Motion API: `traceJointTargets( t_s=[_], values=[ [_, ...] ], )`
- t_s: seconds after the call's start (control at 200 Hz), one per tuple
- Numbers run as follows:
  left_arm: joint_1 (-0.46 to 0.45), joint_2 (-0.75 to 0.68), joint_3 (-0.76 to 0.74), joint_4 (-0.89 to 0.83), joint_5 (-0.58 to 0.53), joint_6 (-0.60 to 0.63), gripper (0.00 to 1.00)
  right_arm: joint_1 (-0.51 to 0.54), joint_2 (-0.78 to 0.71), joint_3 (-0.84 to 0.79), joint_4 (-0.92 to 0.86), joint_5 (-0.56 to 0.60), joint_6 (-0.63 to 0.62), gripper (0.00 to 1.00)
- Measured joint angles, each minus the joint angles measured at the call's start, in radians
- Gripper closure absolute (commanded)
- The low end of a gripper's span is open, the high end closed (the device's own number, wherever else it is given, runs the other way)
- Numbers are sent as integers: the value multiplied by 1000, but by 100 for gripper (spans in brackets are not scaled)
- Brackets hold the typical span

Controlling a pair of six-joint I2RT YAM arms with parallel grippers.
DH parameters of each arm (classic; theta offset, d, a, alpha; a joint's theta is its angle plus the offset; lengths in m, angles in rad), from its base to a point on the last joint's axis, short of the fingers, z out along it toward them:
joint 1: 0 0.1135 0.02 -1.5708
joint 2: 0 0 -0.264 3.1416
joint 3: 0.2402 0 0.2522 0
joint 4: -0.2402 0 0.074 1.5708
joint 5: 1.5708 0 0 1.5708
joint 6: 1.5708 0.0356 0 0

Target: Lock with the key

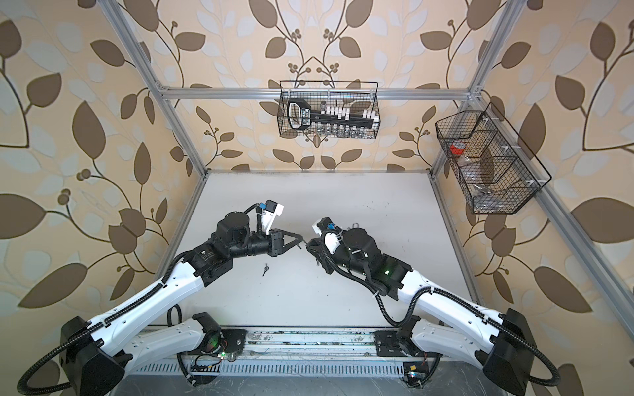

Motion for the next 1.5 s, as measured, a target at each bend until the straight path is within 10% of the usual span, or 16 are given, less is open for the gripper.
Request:
traceJointTargets(
  t_s=[0.07, 0.2, 0.345, 1.499],
  values=[
    [0, 0, 0, 0, 0, 0, 100, 0, -1, 0, 1, 0, 0, 98],
    [0, -6, 0, -2, -9, -2, 100, 0, -13, -5, 7, 0, 0, 51],
    [-6, -56, 0, -54, -77, -8, 100, 0, -97, -78, 95, 8, -30, 41],
    [-6, -131, 64, -102, -124, -35, 100, 0, 11, -151, 411, -151, -45, 53]
  ],
)
